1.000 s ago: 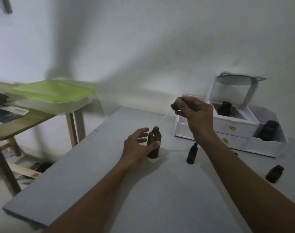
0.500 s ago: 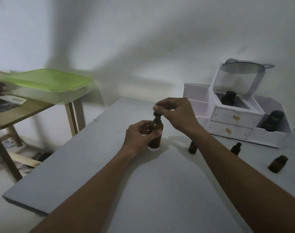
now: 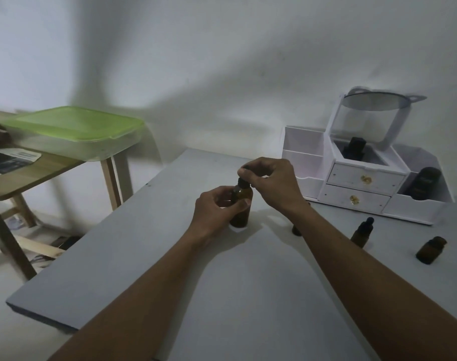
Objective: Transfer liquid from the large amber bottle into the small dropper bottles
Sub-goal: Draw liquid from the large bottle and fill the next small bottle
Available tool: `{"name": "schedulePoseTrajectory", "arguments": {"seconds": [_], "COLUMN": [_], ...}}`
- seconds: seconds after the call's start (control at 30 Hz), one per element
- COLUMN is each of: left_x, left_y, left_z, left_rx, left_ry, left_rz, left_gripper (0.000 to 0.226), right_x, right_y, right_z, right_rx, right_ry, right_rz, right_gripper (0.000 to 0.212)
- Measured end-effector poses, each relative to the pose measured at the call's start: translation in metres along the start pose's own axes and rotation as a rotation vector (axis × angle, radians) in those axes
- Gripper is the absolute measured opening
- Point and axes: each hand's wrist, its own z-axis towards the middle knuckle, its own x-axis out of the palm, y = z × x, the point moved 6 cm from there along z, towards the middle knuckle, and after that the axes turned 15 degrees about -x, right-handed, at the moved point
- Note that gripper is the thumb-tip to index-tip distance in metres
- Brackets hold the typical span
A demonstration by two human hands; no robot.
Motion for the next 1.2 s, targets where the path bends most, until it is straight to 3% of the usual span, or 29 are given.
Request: {"name": "schedulePoseTrajectory", "arguments": {"seconds": [0.3, 0.53, 0.67, 0.87, 1.0, 1.2], "left_x": [0.0, 0.001, 0.0, 0.001, 0.0, -0.005], "left_y": [0.001, 0.002, 0.002, 0.0, -0.001, -0.004], "left_z": [0.0, 0.0, 0.0, -0.002, -0.003, -0.011], "left_rx": [0.01, 0.016, 0.013, 0.0, -0.02, -0.065], "left_ry": [-0.003, -0.005, -0.003, 0.014, 0.032, 0.051], "left_rz": [0.005, 0.011, 0.003, 0.02, 0.042, 0.194], "left_gripper": [0.035, 0.044, 0.036, 0.045, 0.039, 0.071], "right_x": [0.0, 0.001, 0.0, 0.0, -0.008, -0.049], "right_y": [0.004, 0.006, 0.007, 0.004, 0.012, 0.043], "right_z": [0.004, 0.003, 0.002, -0.002, -0.001, 0.02], "right_rx": [-0.004, -0.02, -0.032, 0.017, -0.004, -0.064], "right_ry": [-0.048, -0.089, -0.106, -0.082, -0.081, -0.26], "right_rz": [-0.031, -0.036, -0.017, -0.038, -0.012, 0.105], "right_gripper": [0.009, 0.01, 0.012, 0.007, 0.006, 0.01]}}
